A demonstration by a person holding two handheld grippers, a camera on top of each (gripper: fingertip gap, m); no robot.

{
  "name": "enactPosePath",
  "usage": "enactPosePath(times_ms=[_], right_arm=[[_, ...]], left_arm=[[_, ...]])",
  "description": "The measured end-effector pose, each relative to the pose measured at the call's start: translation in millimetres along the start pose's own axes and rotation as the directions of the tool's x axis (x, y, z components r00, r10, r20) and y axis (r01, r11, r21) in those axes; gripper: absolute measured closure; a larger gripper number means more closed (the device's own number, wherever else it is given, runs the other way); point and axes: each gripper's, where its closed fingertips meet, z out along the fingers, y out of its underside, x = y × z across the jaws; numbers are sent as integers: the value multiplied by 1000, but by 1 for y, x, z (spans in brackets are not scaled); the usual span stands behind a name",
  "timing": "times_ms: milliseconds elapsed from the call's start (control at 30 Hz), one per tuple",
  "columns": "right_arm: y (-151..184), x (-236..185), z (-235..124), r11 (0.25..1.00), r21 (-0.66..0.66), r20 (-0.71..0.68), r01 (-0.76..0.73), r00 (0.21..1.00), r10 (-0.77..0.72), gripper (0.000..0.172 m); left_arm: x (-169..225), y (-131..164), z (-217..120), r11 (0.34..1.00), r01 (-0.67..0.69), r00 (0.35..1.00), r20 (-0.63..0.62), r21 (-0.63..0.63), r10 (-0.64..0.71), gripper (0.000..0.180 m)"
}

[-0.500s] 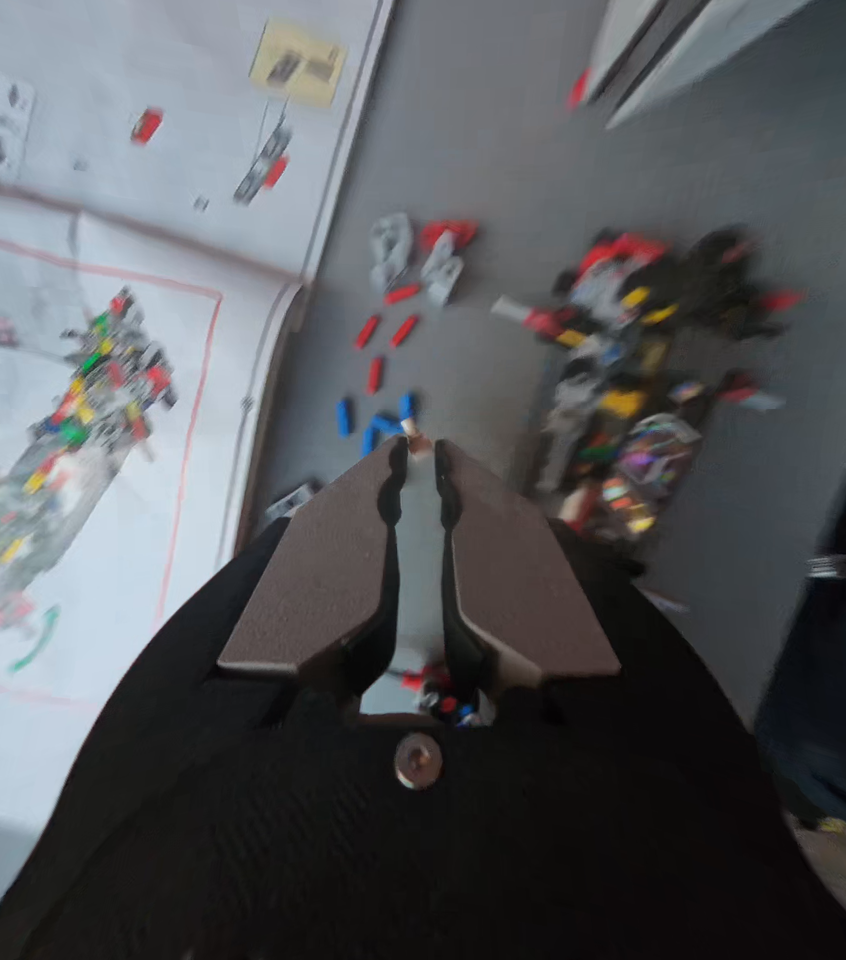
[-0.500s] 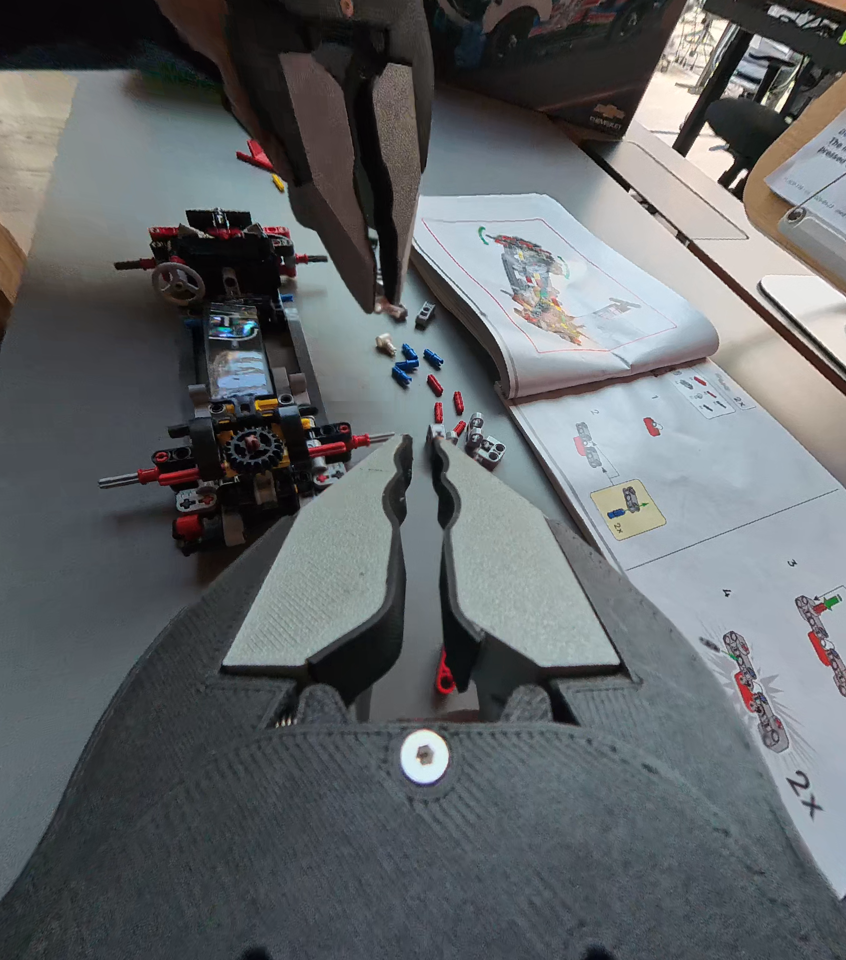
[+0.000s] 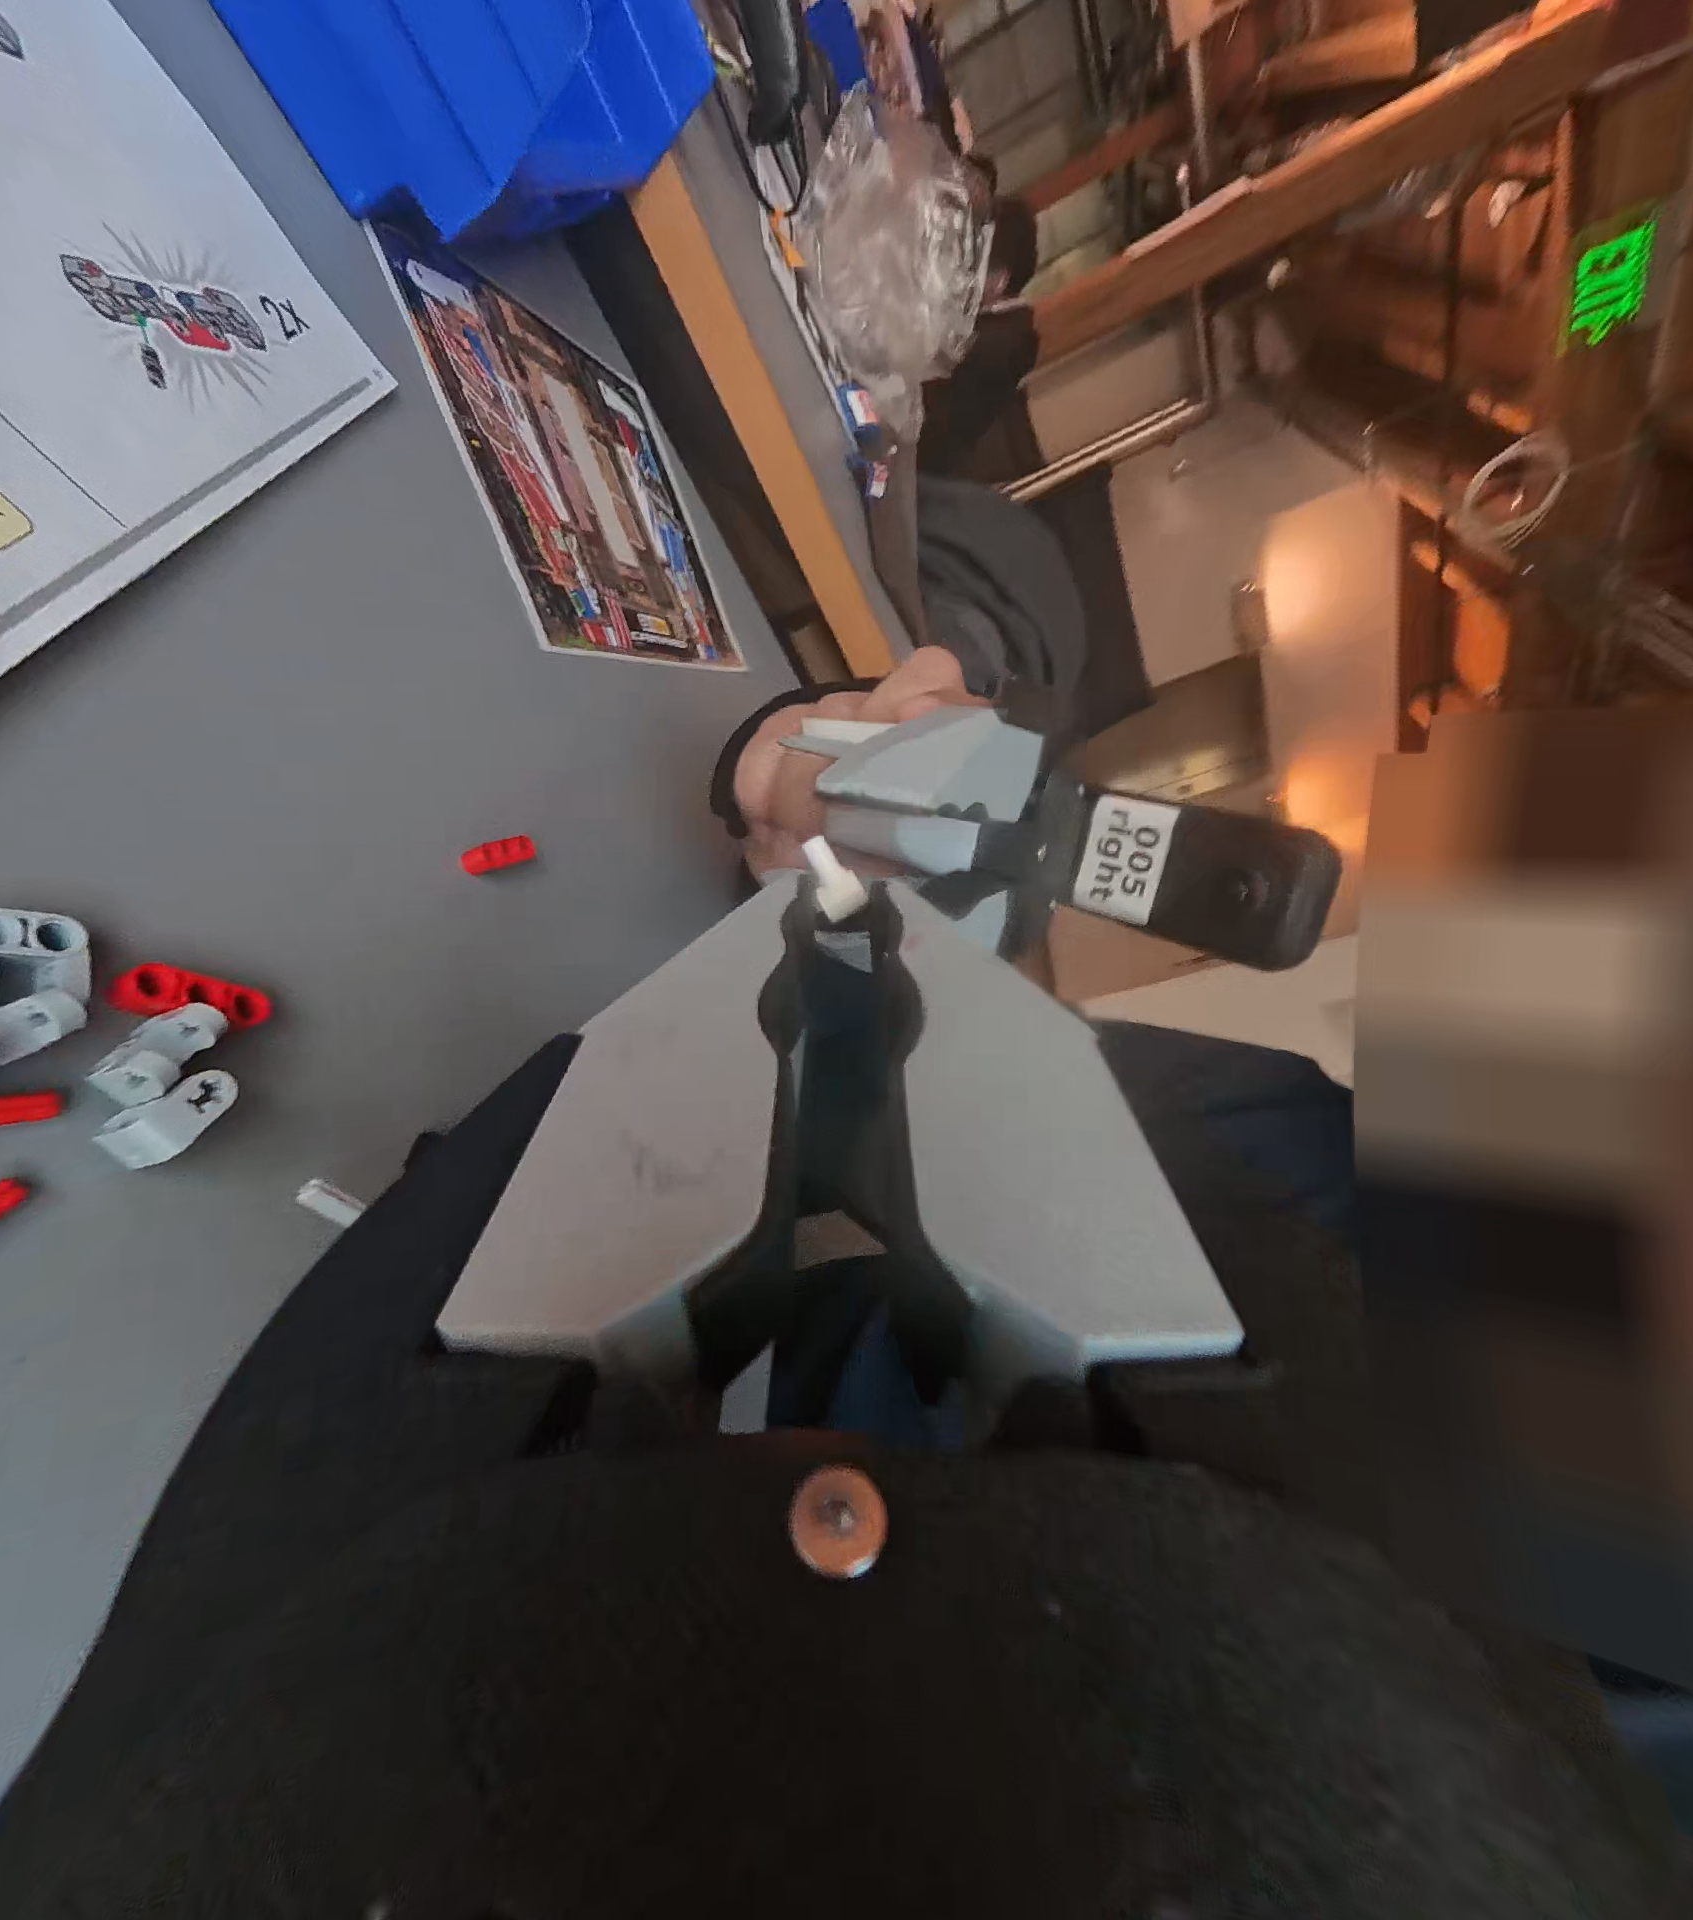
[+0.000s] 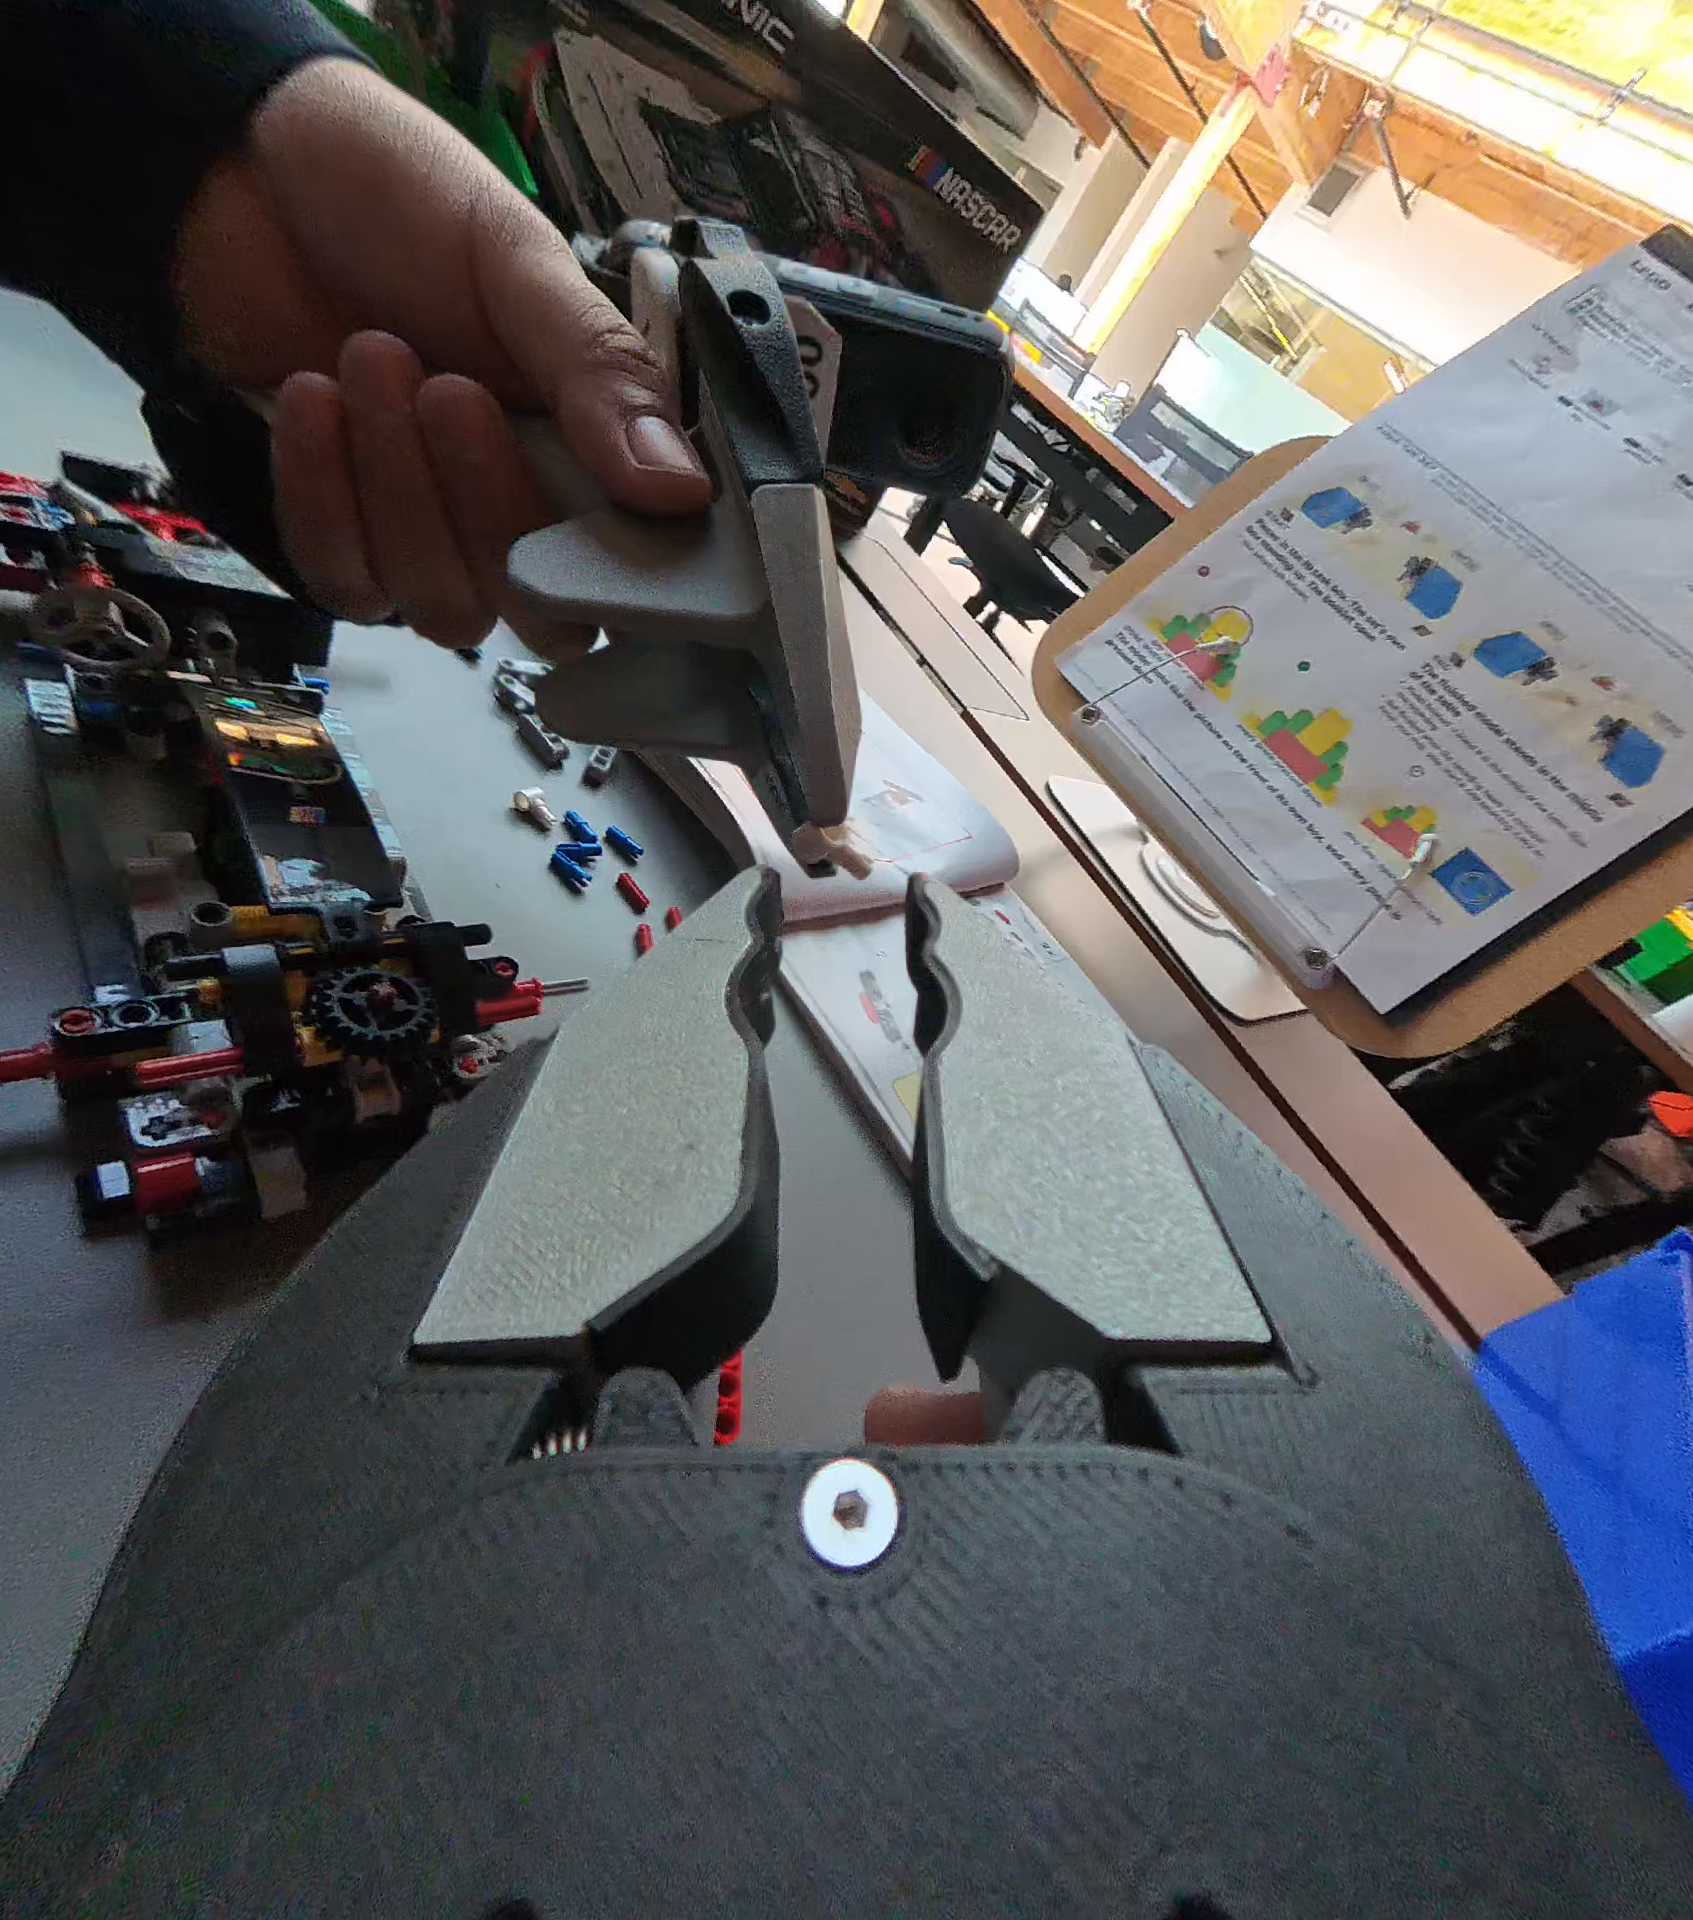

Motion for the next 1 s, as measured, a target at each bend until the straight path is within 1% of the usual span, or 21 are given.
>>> enactPosePath(times_ms=[100, 200, 300, 400, 567, 633, 900, 1000], right_arm=[[3, 2, 0, 996, -38, -43, 85, 995, -87, 152], [4, -1, 1, 985, -71, -63, 157, 985, -162, 153], [4, -6, 3, 982, -73, -54, 176, 982, -180, 154], [1, -8, 3, 993, -36, -27, 116, 993, -117, 154], [1, -5, 2, 997, 10, 49, -71, 996, 71, 156], [1, -7, 2, 993, 22, 81, -120, 990, 117, 159], [1, -5, 2, 982, 33, 103, -184, 978, 180, 159], [3, -5, 3, 976, 23, 117, -215, 971, 211, 159]], left_arm=[[-2, -3, 2, 998, 54, 998, -27, 39, -53, 173], [-3, -1, 4, 995, 92, 995, -49, 43, -90, 173], [-4, 4, 7, 995, 96, 994, -50, 24, -95, 173], [-3, 6, 7, 995, 98, 994, -58, 22, -96, 173], [-1, 6, 5, 996, 87, 994, -70, 37, -84, 173], [-1, 6, 5, 996, 83, 994, -75, 39, -80, 173], [0, 3, 6, 994, 95, 991, -103, 48, -89, 174], [-3, 2, 6, 996, 76, 994, -85, 48, -72, 173]])
